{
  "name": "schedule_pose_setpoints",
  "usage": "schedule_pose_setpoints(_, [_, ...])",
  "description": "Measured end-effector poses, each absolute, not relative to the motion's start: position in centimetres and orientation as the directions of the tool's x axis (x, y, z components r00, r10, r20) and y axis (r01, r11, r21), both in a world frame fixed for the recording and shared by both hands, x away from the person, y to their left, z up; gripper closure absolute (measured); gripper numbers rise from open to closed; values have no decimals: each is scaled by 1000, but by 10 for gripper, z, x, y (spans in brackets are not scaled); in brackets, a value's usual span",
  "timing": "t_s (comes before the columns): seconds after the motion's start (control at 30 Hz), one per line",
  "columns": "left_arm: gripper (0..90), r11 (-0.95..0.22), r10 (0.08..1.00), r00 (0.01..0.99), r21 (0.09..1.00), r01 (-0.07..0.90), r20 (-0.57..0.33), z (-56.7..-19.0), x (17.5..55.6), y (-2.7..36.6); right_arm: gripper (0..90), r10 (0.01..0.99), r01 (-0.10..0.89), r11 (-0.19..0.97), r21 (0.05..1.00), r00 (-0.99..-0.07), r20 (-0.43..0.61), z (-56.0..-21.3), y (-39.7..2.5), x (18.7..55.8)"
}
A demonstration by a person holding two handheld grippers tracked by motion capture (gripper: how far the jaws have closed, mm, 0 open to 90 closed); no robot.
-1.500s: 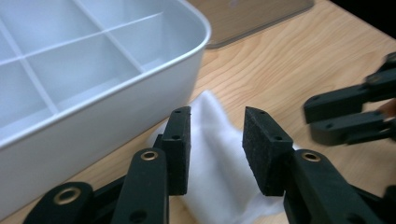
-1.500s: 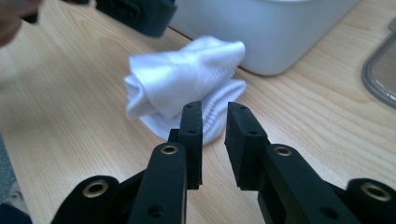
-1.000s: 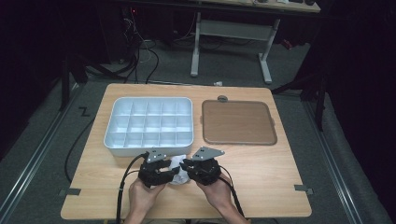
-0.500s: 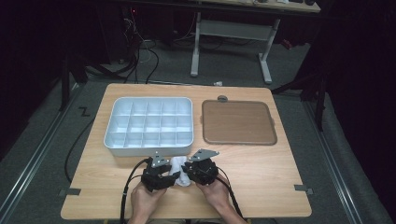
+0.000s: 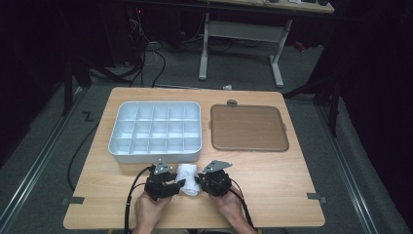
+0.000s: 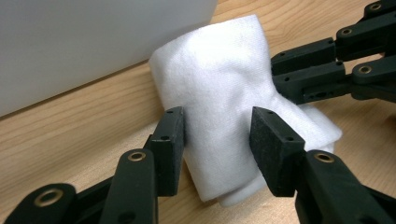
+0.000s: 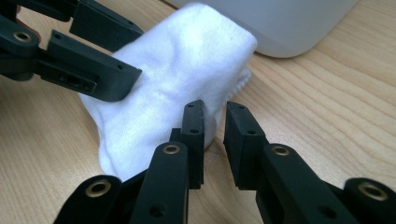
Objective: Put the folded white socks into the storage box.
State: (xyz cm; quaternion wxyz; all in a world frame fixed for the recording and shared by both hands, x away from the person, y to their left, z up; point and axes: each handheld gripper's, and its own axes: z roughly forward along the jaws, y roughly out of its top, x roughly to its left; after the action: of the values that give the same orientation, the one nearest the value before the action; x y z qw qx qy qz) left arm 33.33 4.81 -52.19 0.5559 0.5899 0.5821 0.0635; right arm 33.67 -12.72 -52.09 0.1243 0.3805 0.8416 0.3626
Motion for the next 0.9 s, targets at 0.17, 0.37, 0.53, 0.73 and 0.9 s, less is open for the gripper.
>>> schedule_pose_setpoints(0.17, [551,315,751,305,723,614,-586,-524,335,52,783,736,552,465,692,-676,45,-527,-125,337])
schedule_pose_setpoints(0.37, [540,325,743,296,711,624,-600,-525,337,53,786,733,536,477,697,-680,22,-527,-124,335])
schedule_pose_setpoints(0.53, [523,336,737,276,688,643,-617,-524,338,59,786,732,528,485,697,-682,7,-527,-119,333])
schedule_pose_setpoints(0.73, [471,341,746,253,681,648,-615,-523,338,70,769,716,510,491,706,-698,6,-529,-112,330])
schedule_pose_setpoints(0.9, [402,380,742,237,686,621,-627,-518,337,77,711,708,506,498,704,-706,7,-528,-112,329])
